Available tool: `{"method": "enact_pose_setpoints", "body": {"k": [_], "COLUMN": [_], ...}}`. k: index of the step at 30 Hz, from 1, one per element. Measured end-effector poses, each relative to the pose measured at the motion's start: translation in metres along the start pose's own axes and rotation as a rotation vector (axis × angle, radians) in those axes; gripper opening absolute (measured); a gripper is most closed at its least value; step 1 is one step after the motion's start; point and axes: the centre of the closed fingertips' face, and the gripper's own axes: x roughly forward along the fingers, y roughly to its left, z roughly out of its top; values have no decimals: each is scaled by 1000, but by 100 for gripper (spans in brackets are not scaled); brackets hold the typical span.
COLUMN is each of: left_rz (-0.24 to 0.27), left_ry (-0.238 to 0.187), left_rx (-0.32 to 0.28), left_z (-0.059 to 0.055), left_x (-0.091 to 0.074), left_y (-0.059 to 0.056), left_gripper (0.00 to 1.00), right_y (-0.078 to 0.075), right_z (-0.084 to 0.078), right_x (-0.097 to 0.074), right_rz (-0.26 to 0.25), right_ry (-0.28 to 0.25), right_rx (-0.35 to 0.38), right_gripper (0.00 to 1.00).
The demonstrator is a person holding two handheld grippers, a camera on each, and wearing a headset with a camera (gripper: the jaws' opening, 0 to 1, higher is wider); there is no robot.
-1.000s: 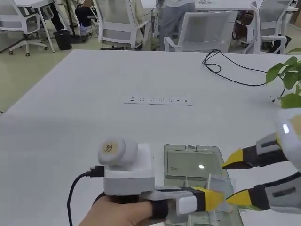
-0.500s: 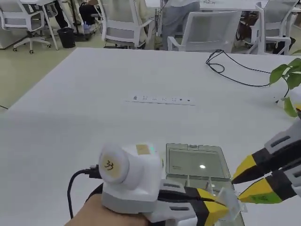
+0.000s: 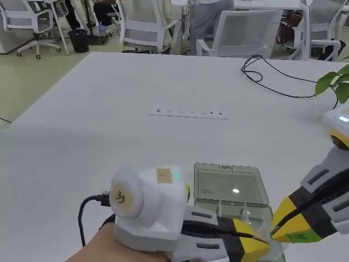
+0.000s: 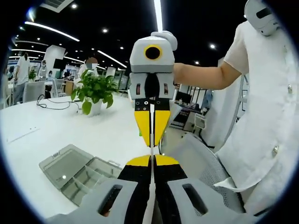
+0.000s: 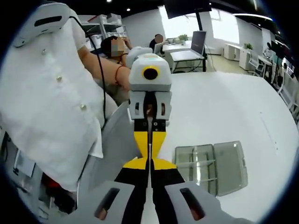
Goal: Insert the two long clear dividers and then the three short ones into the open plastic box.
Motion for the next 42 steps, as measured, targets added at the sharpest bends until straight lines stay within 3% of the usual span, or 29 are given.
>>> {"method": "enact_pose_setpoints", "body": {"k": [13, 20, 26, 32, 42], "left_rz": [7, 28, 74, 105, 172], "left_ry": [12, 29, 41, 60, 89], "left_rx": [10, -1, -8, -6, -20], "left_z": [-4, -11, -15, -21, -36], "left_x": [1, -2, -10, -18, -33], "left_y": [-1, 3, 13, 20, 33], "left_gripper": [0, 0, 10, 17, 36], "right_y": [6, 4, -5, -20, -43], "right_z": [1, -2, -9, -22, -41], "right_x": [5, 0, -8, -13, -17], "right_rz": [-7, -28, -70, -124, -182], "right_ry": [10, 13, 33, 87, 161], "right_rx": [-18, -15, -6, -3, -9], "right_gripper": [3, 3, 3, 3, 3]}}
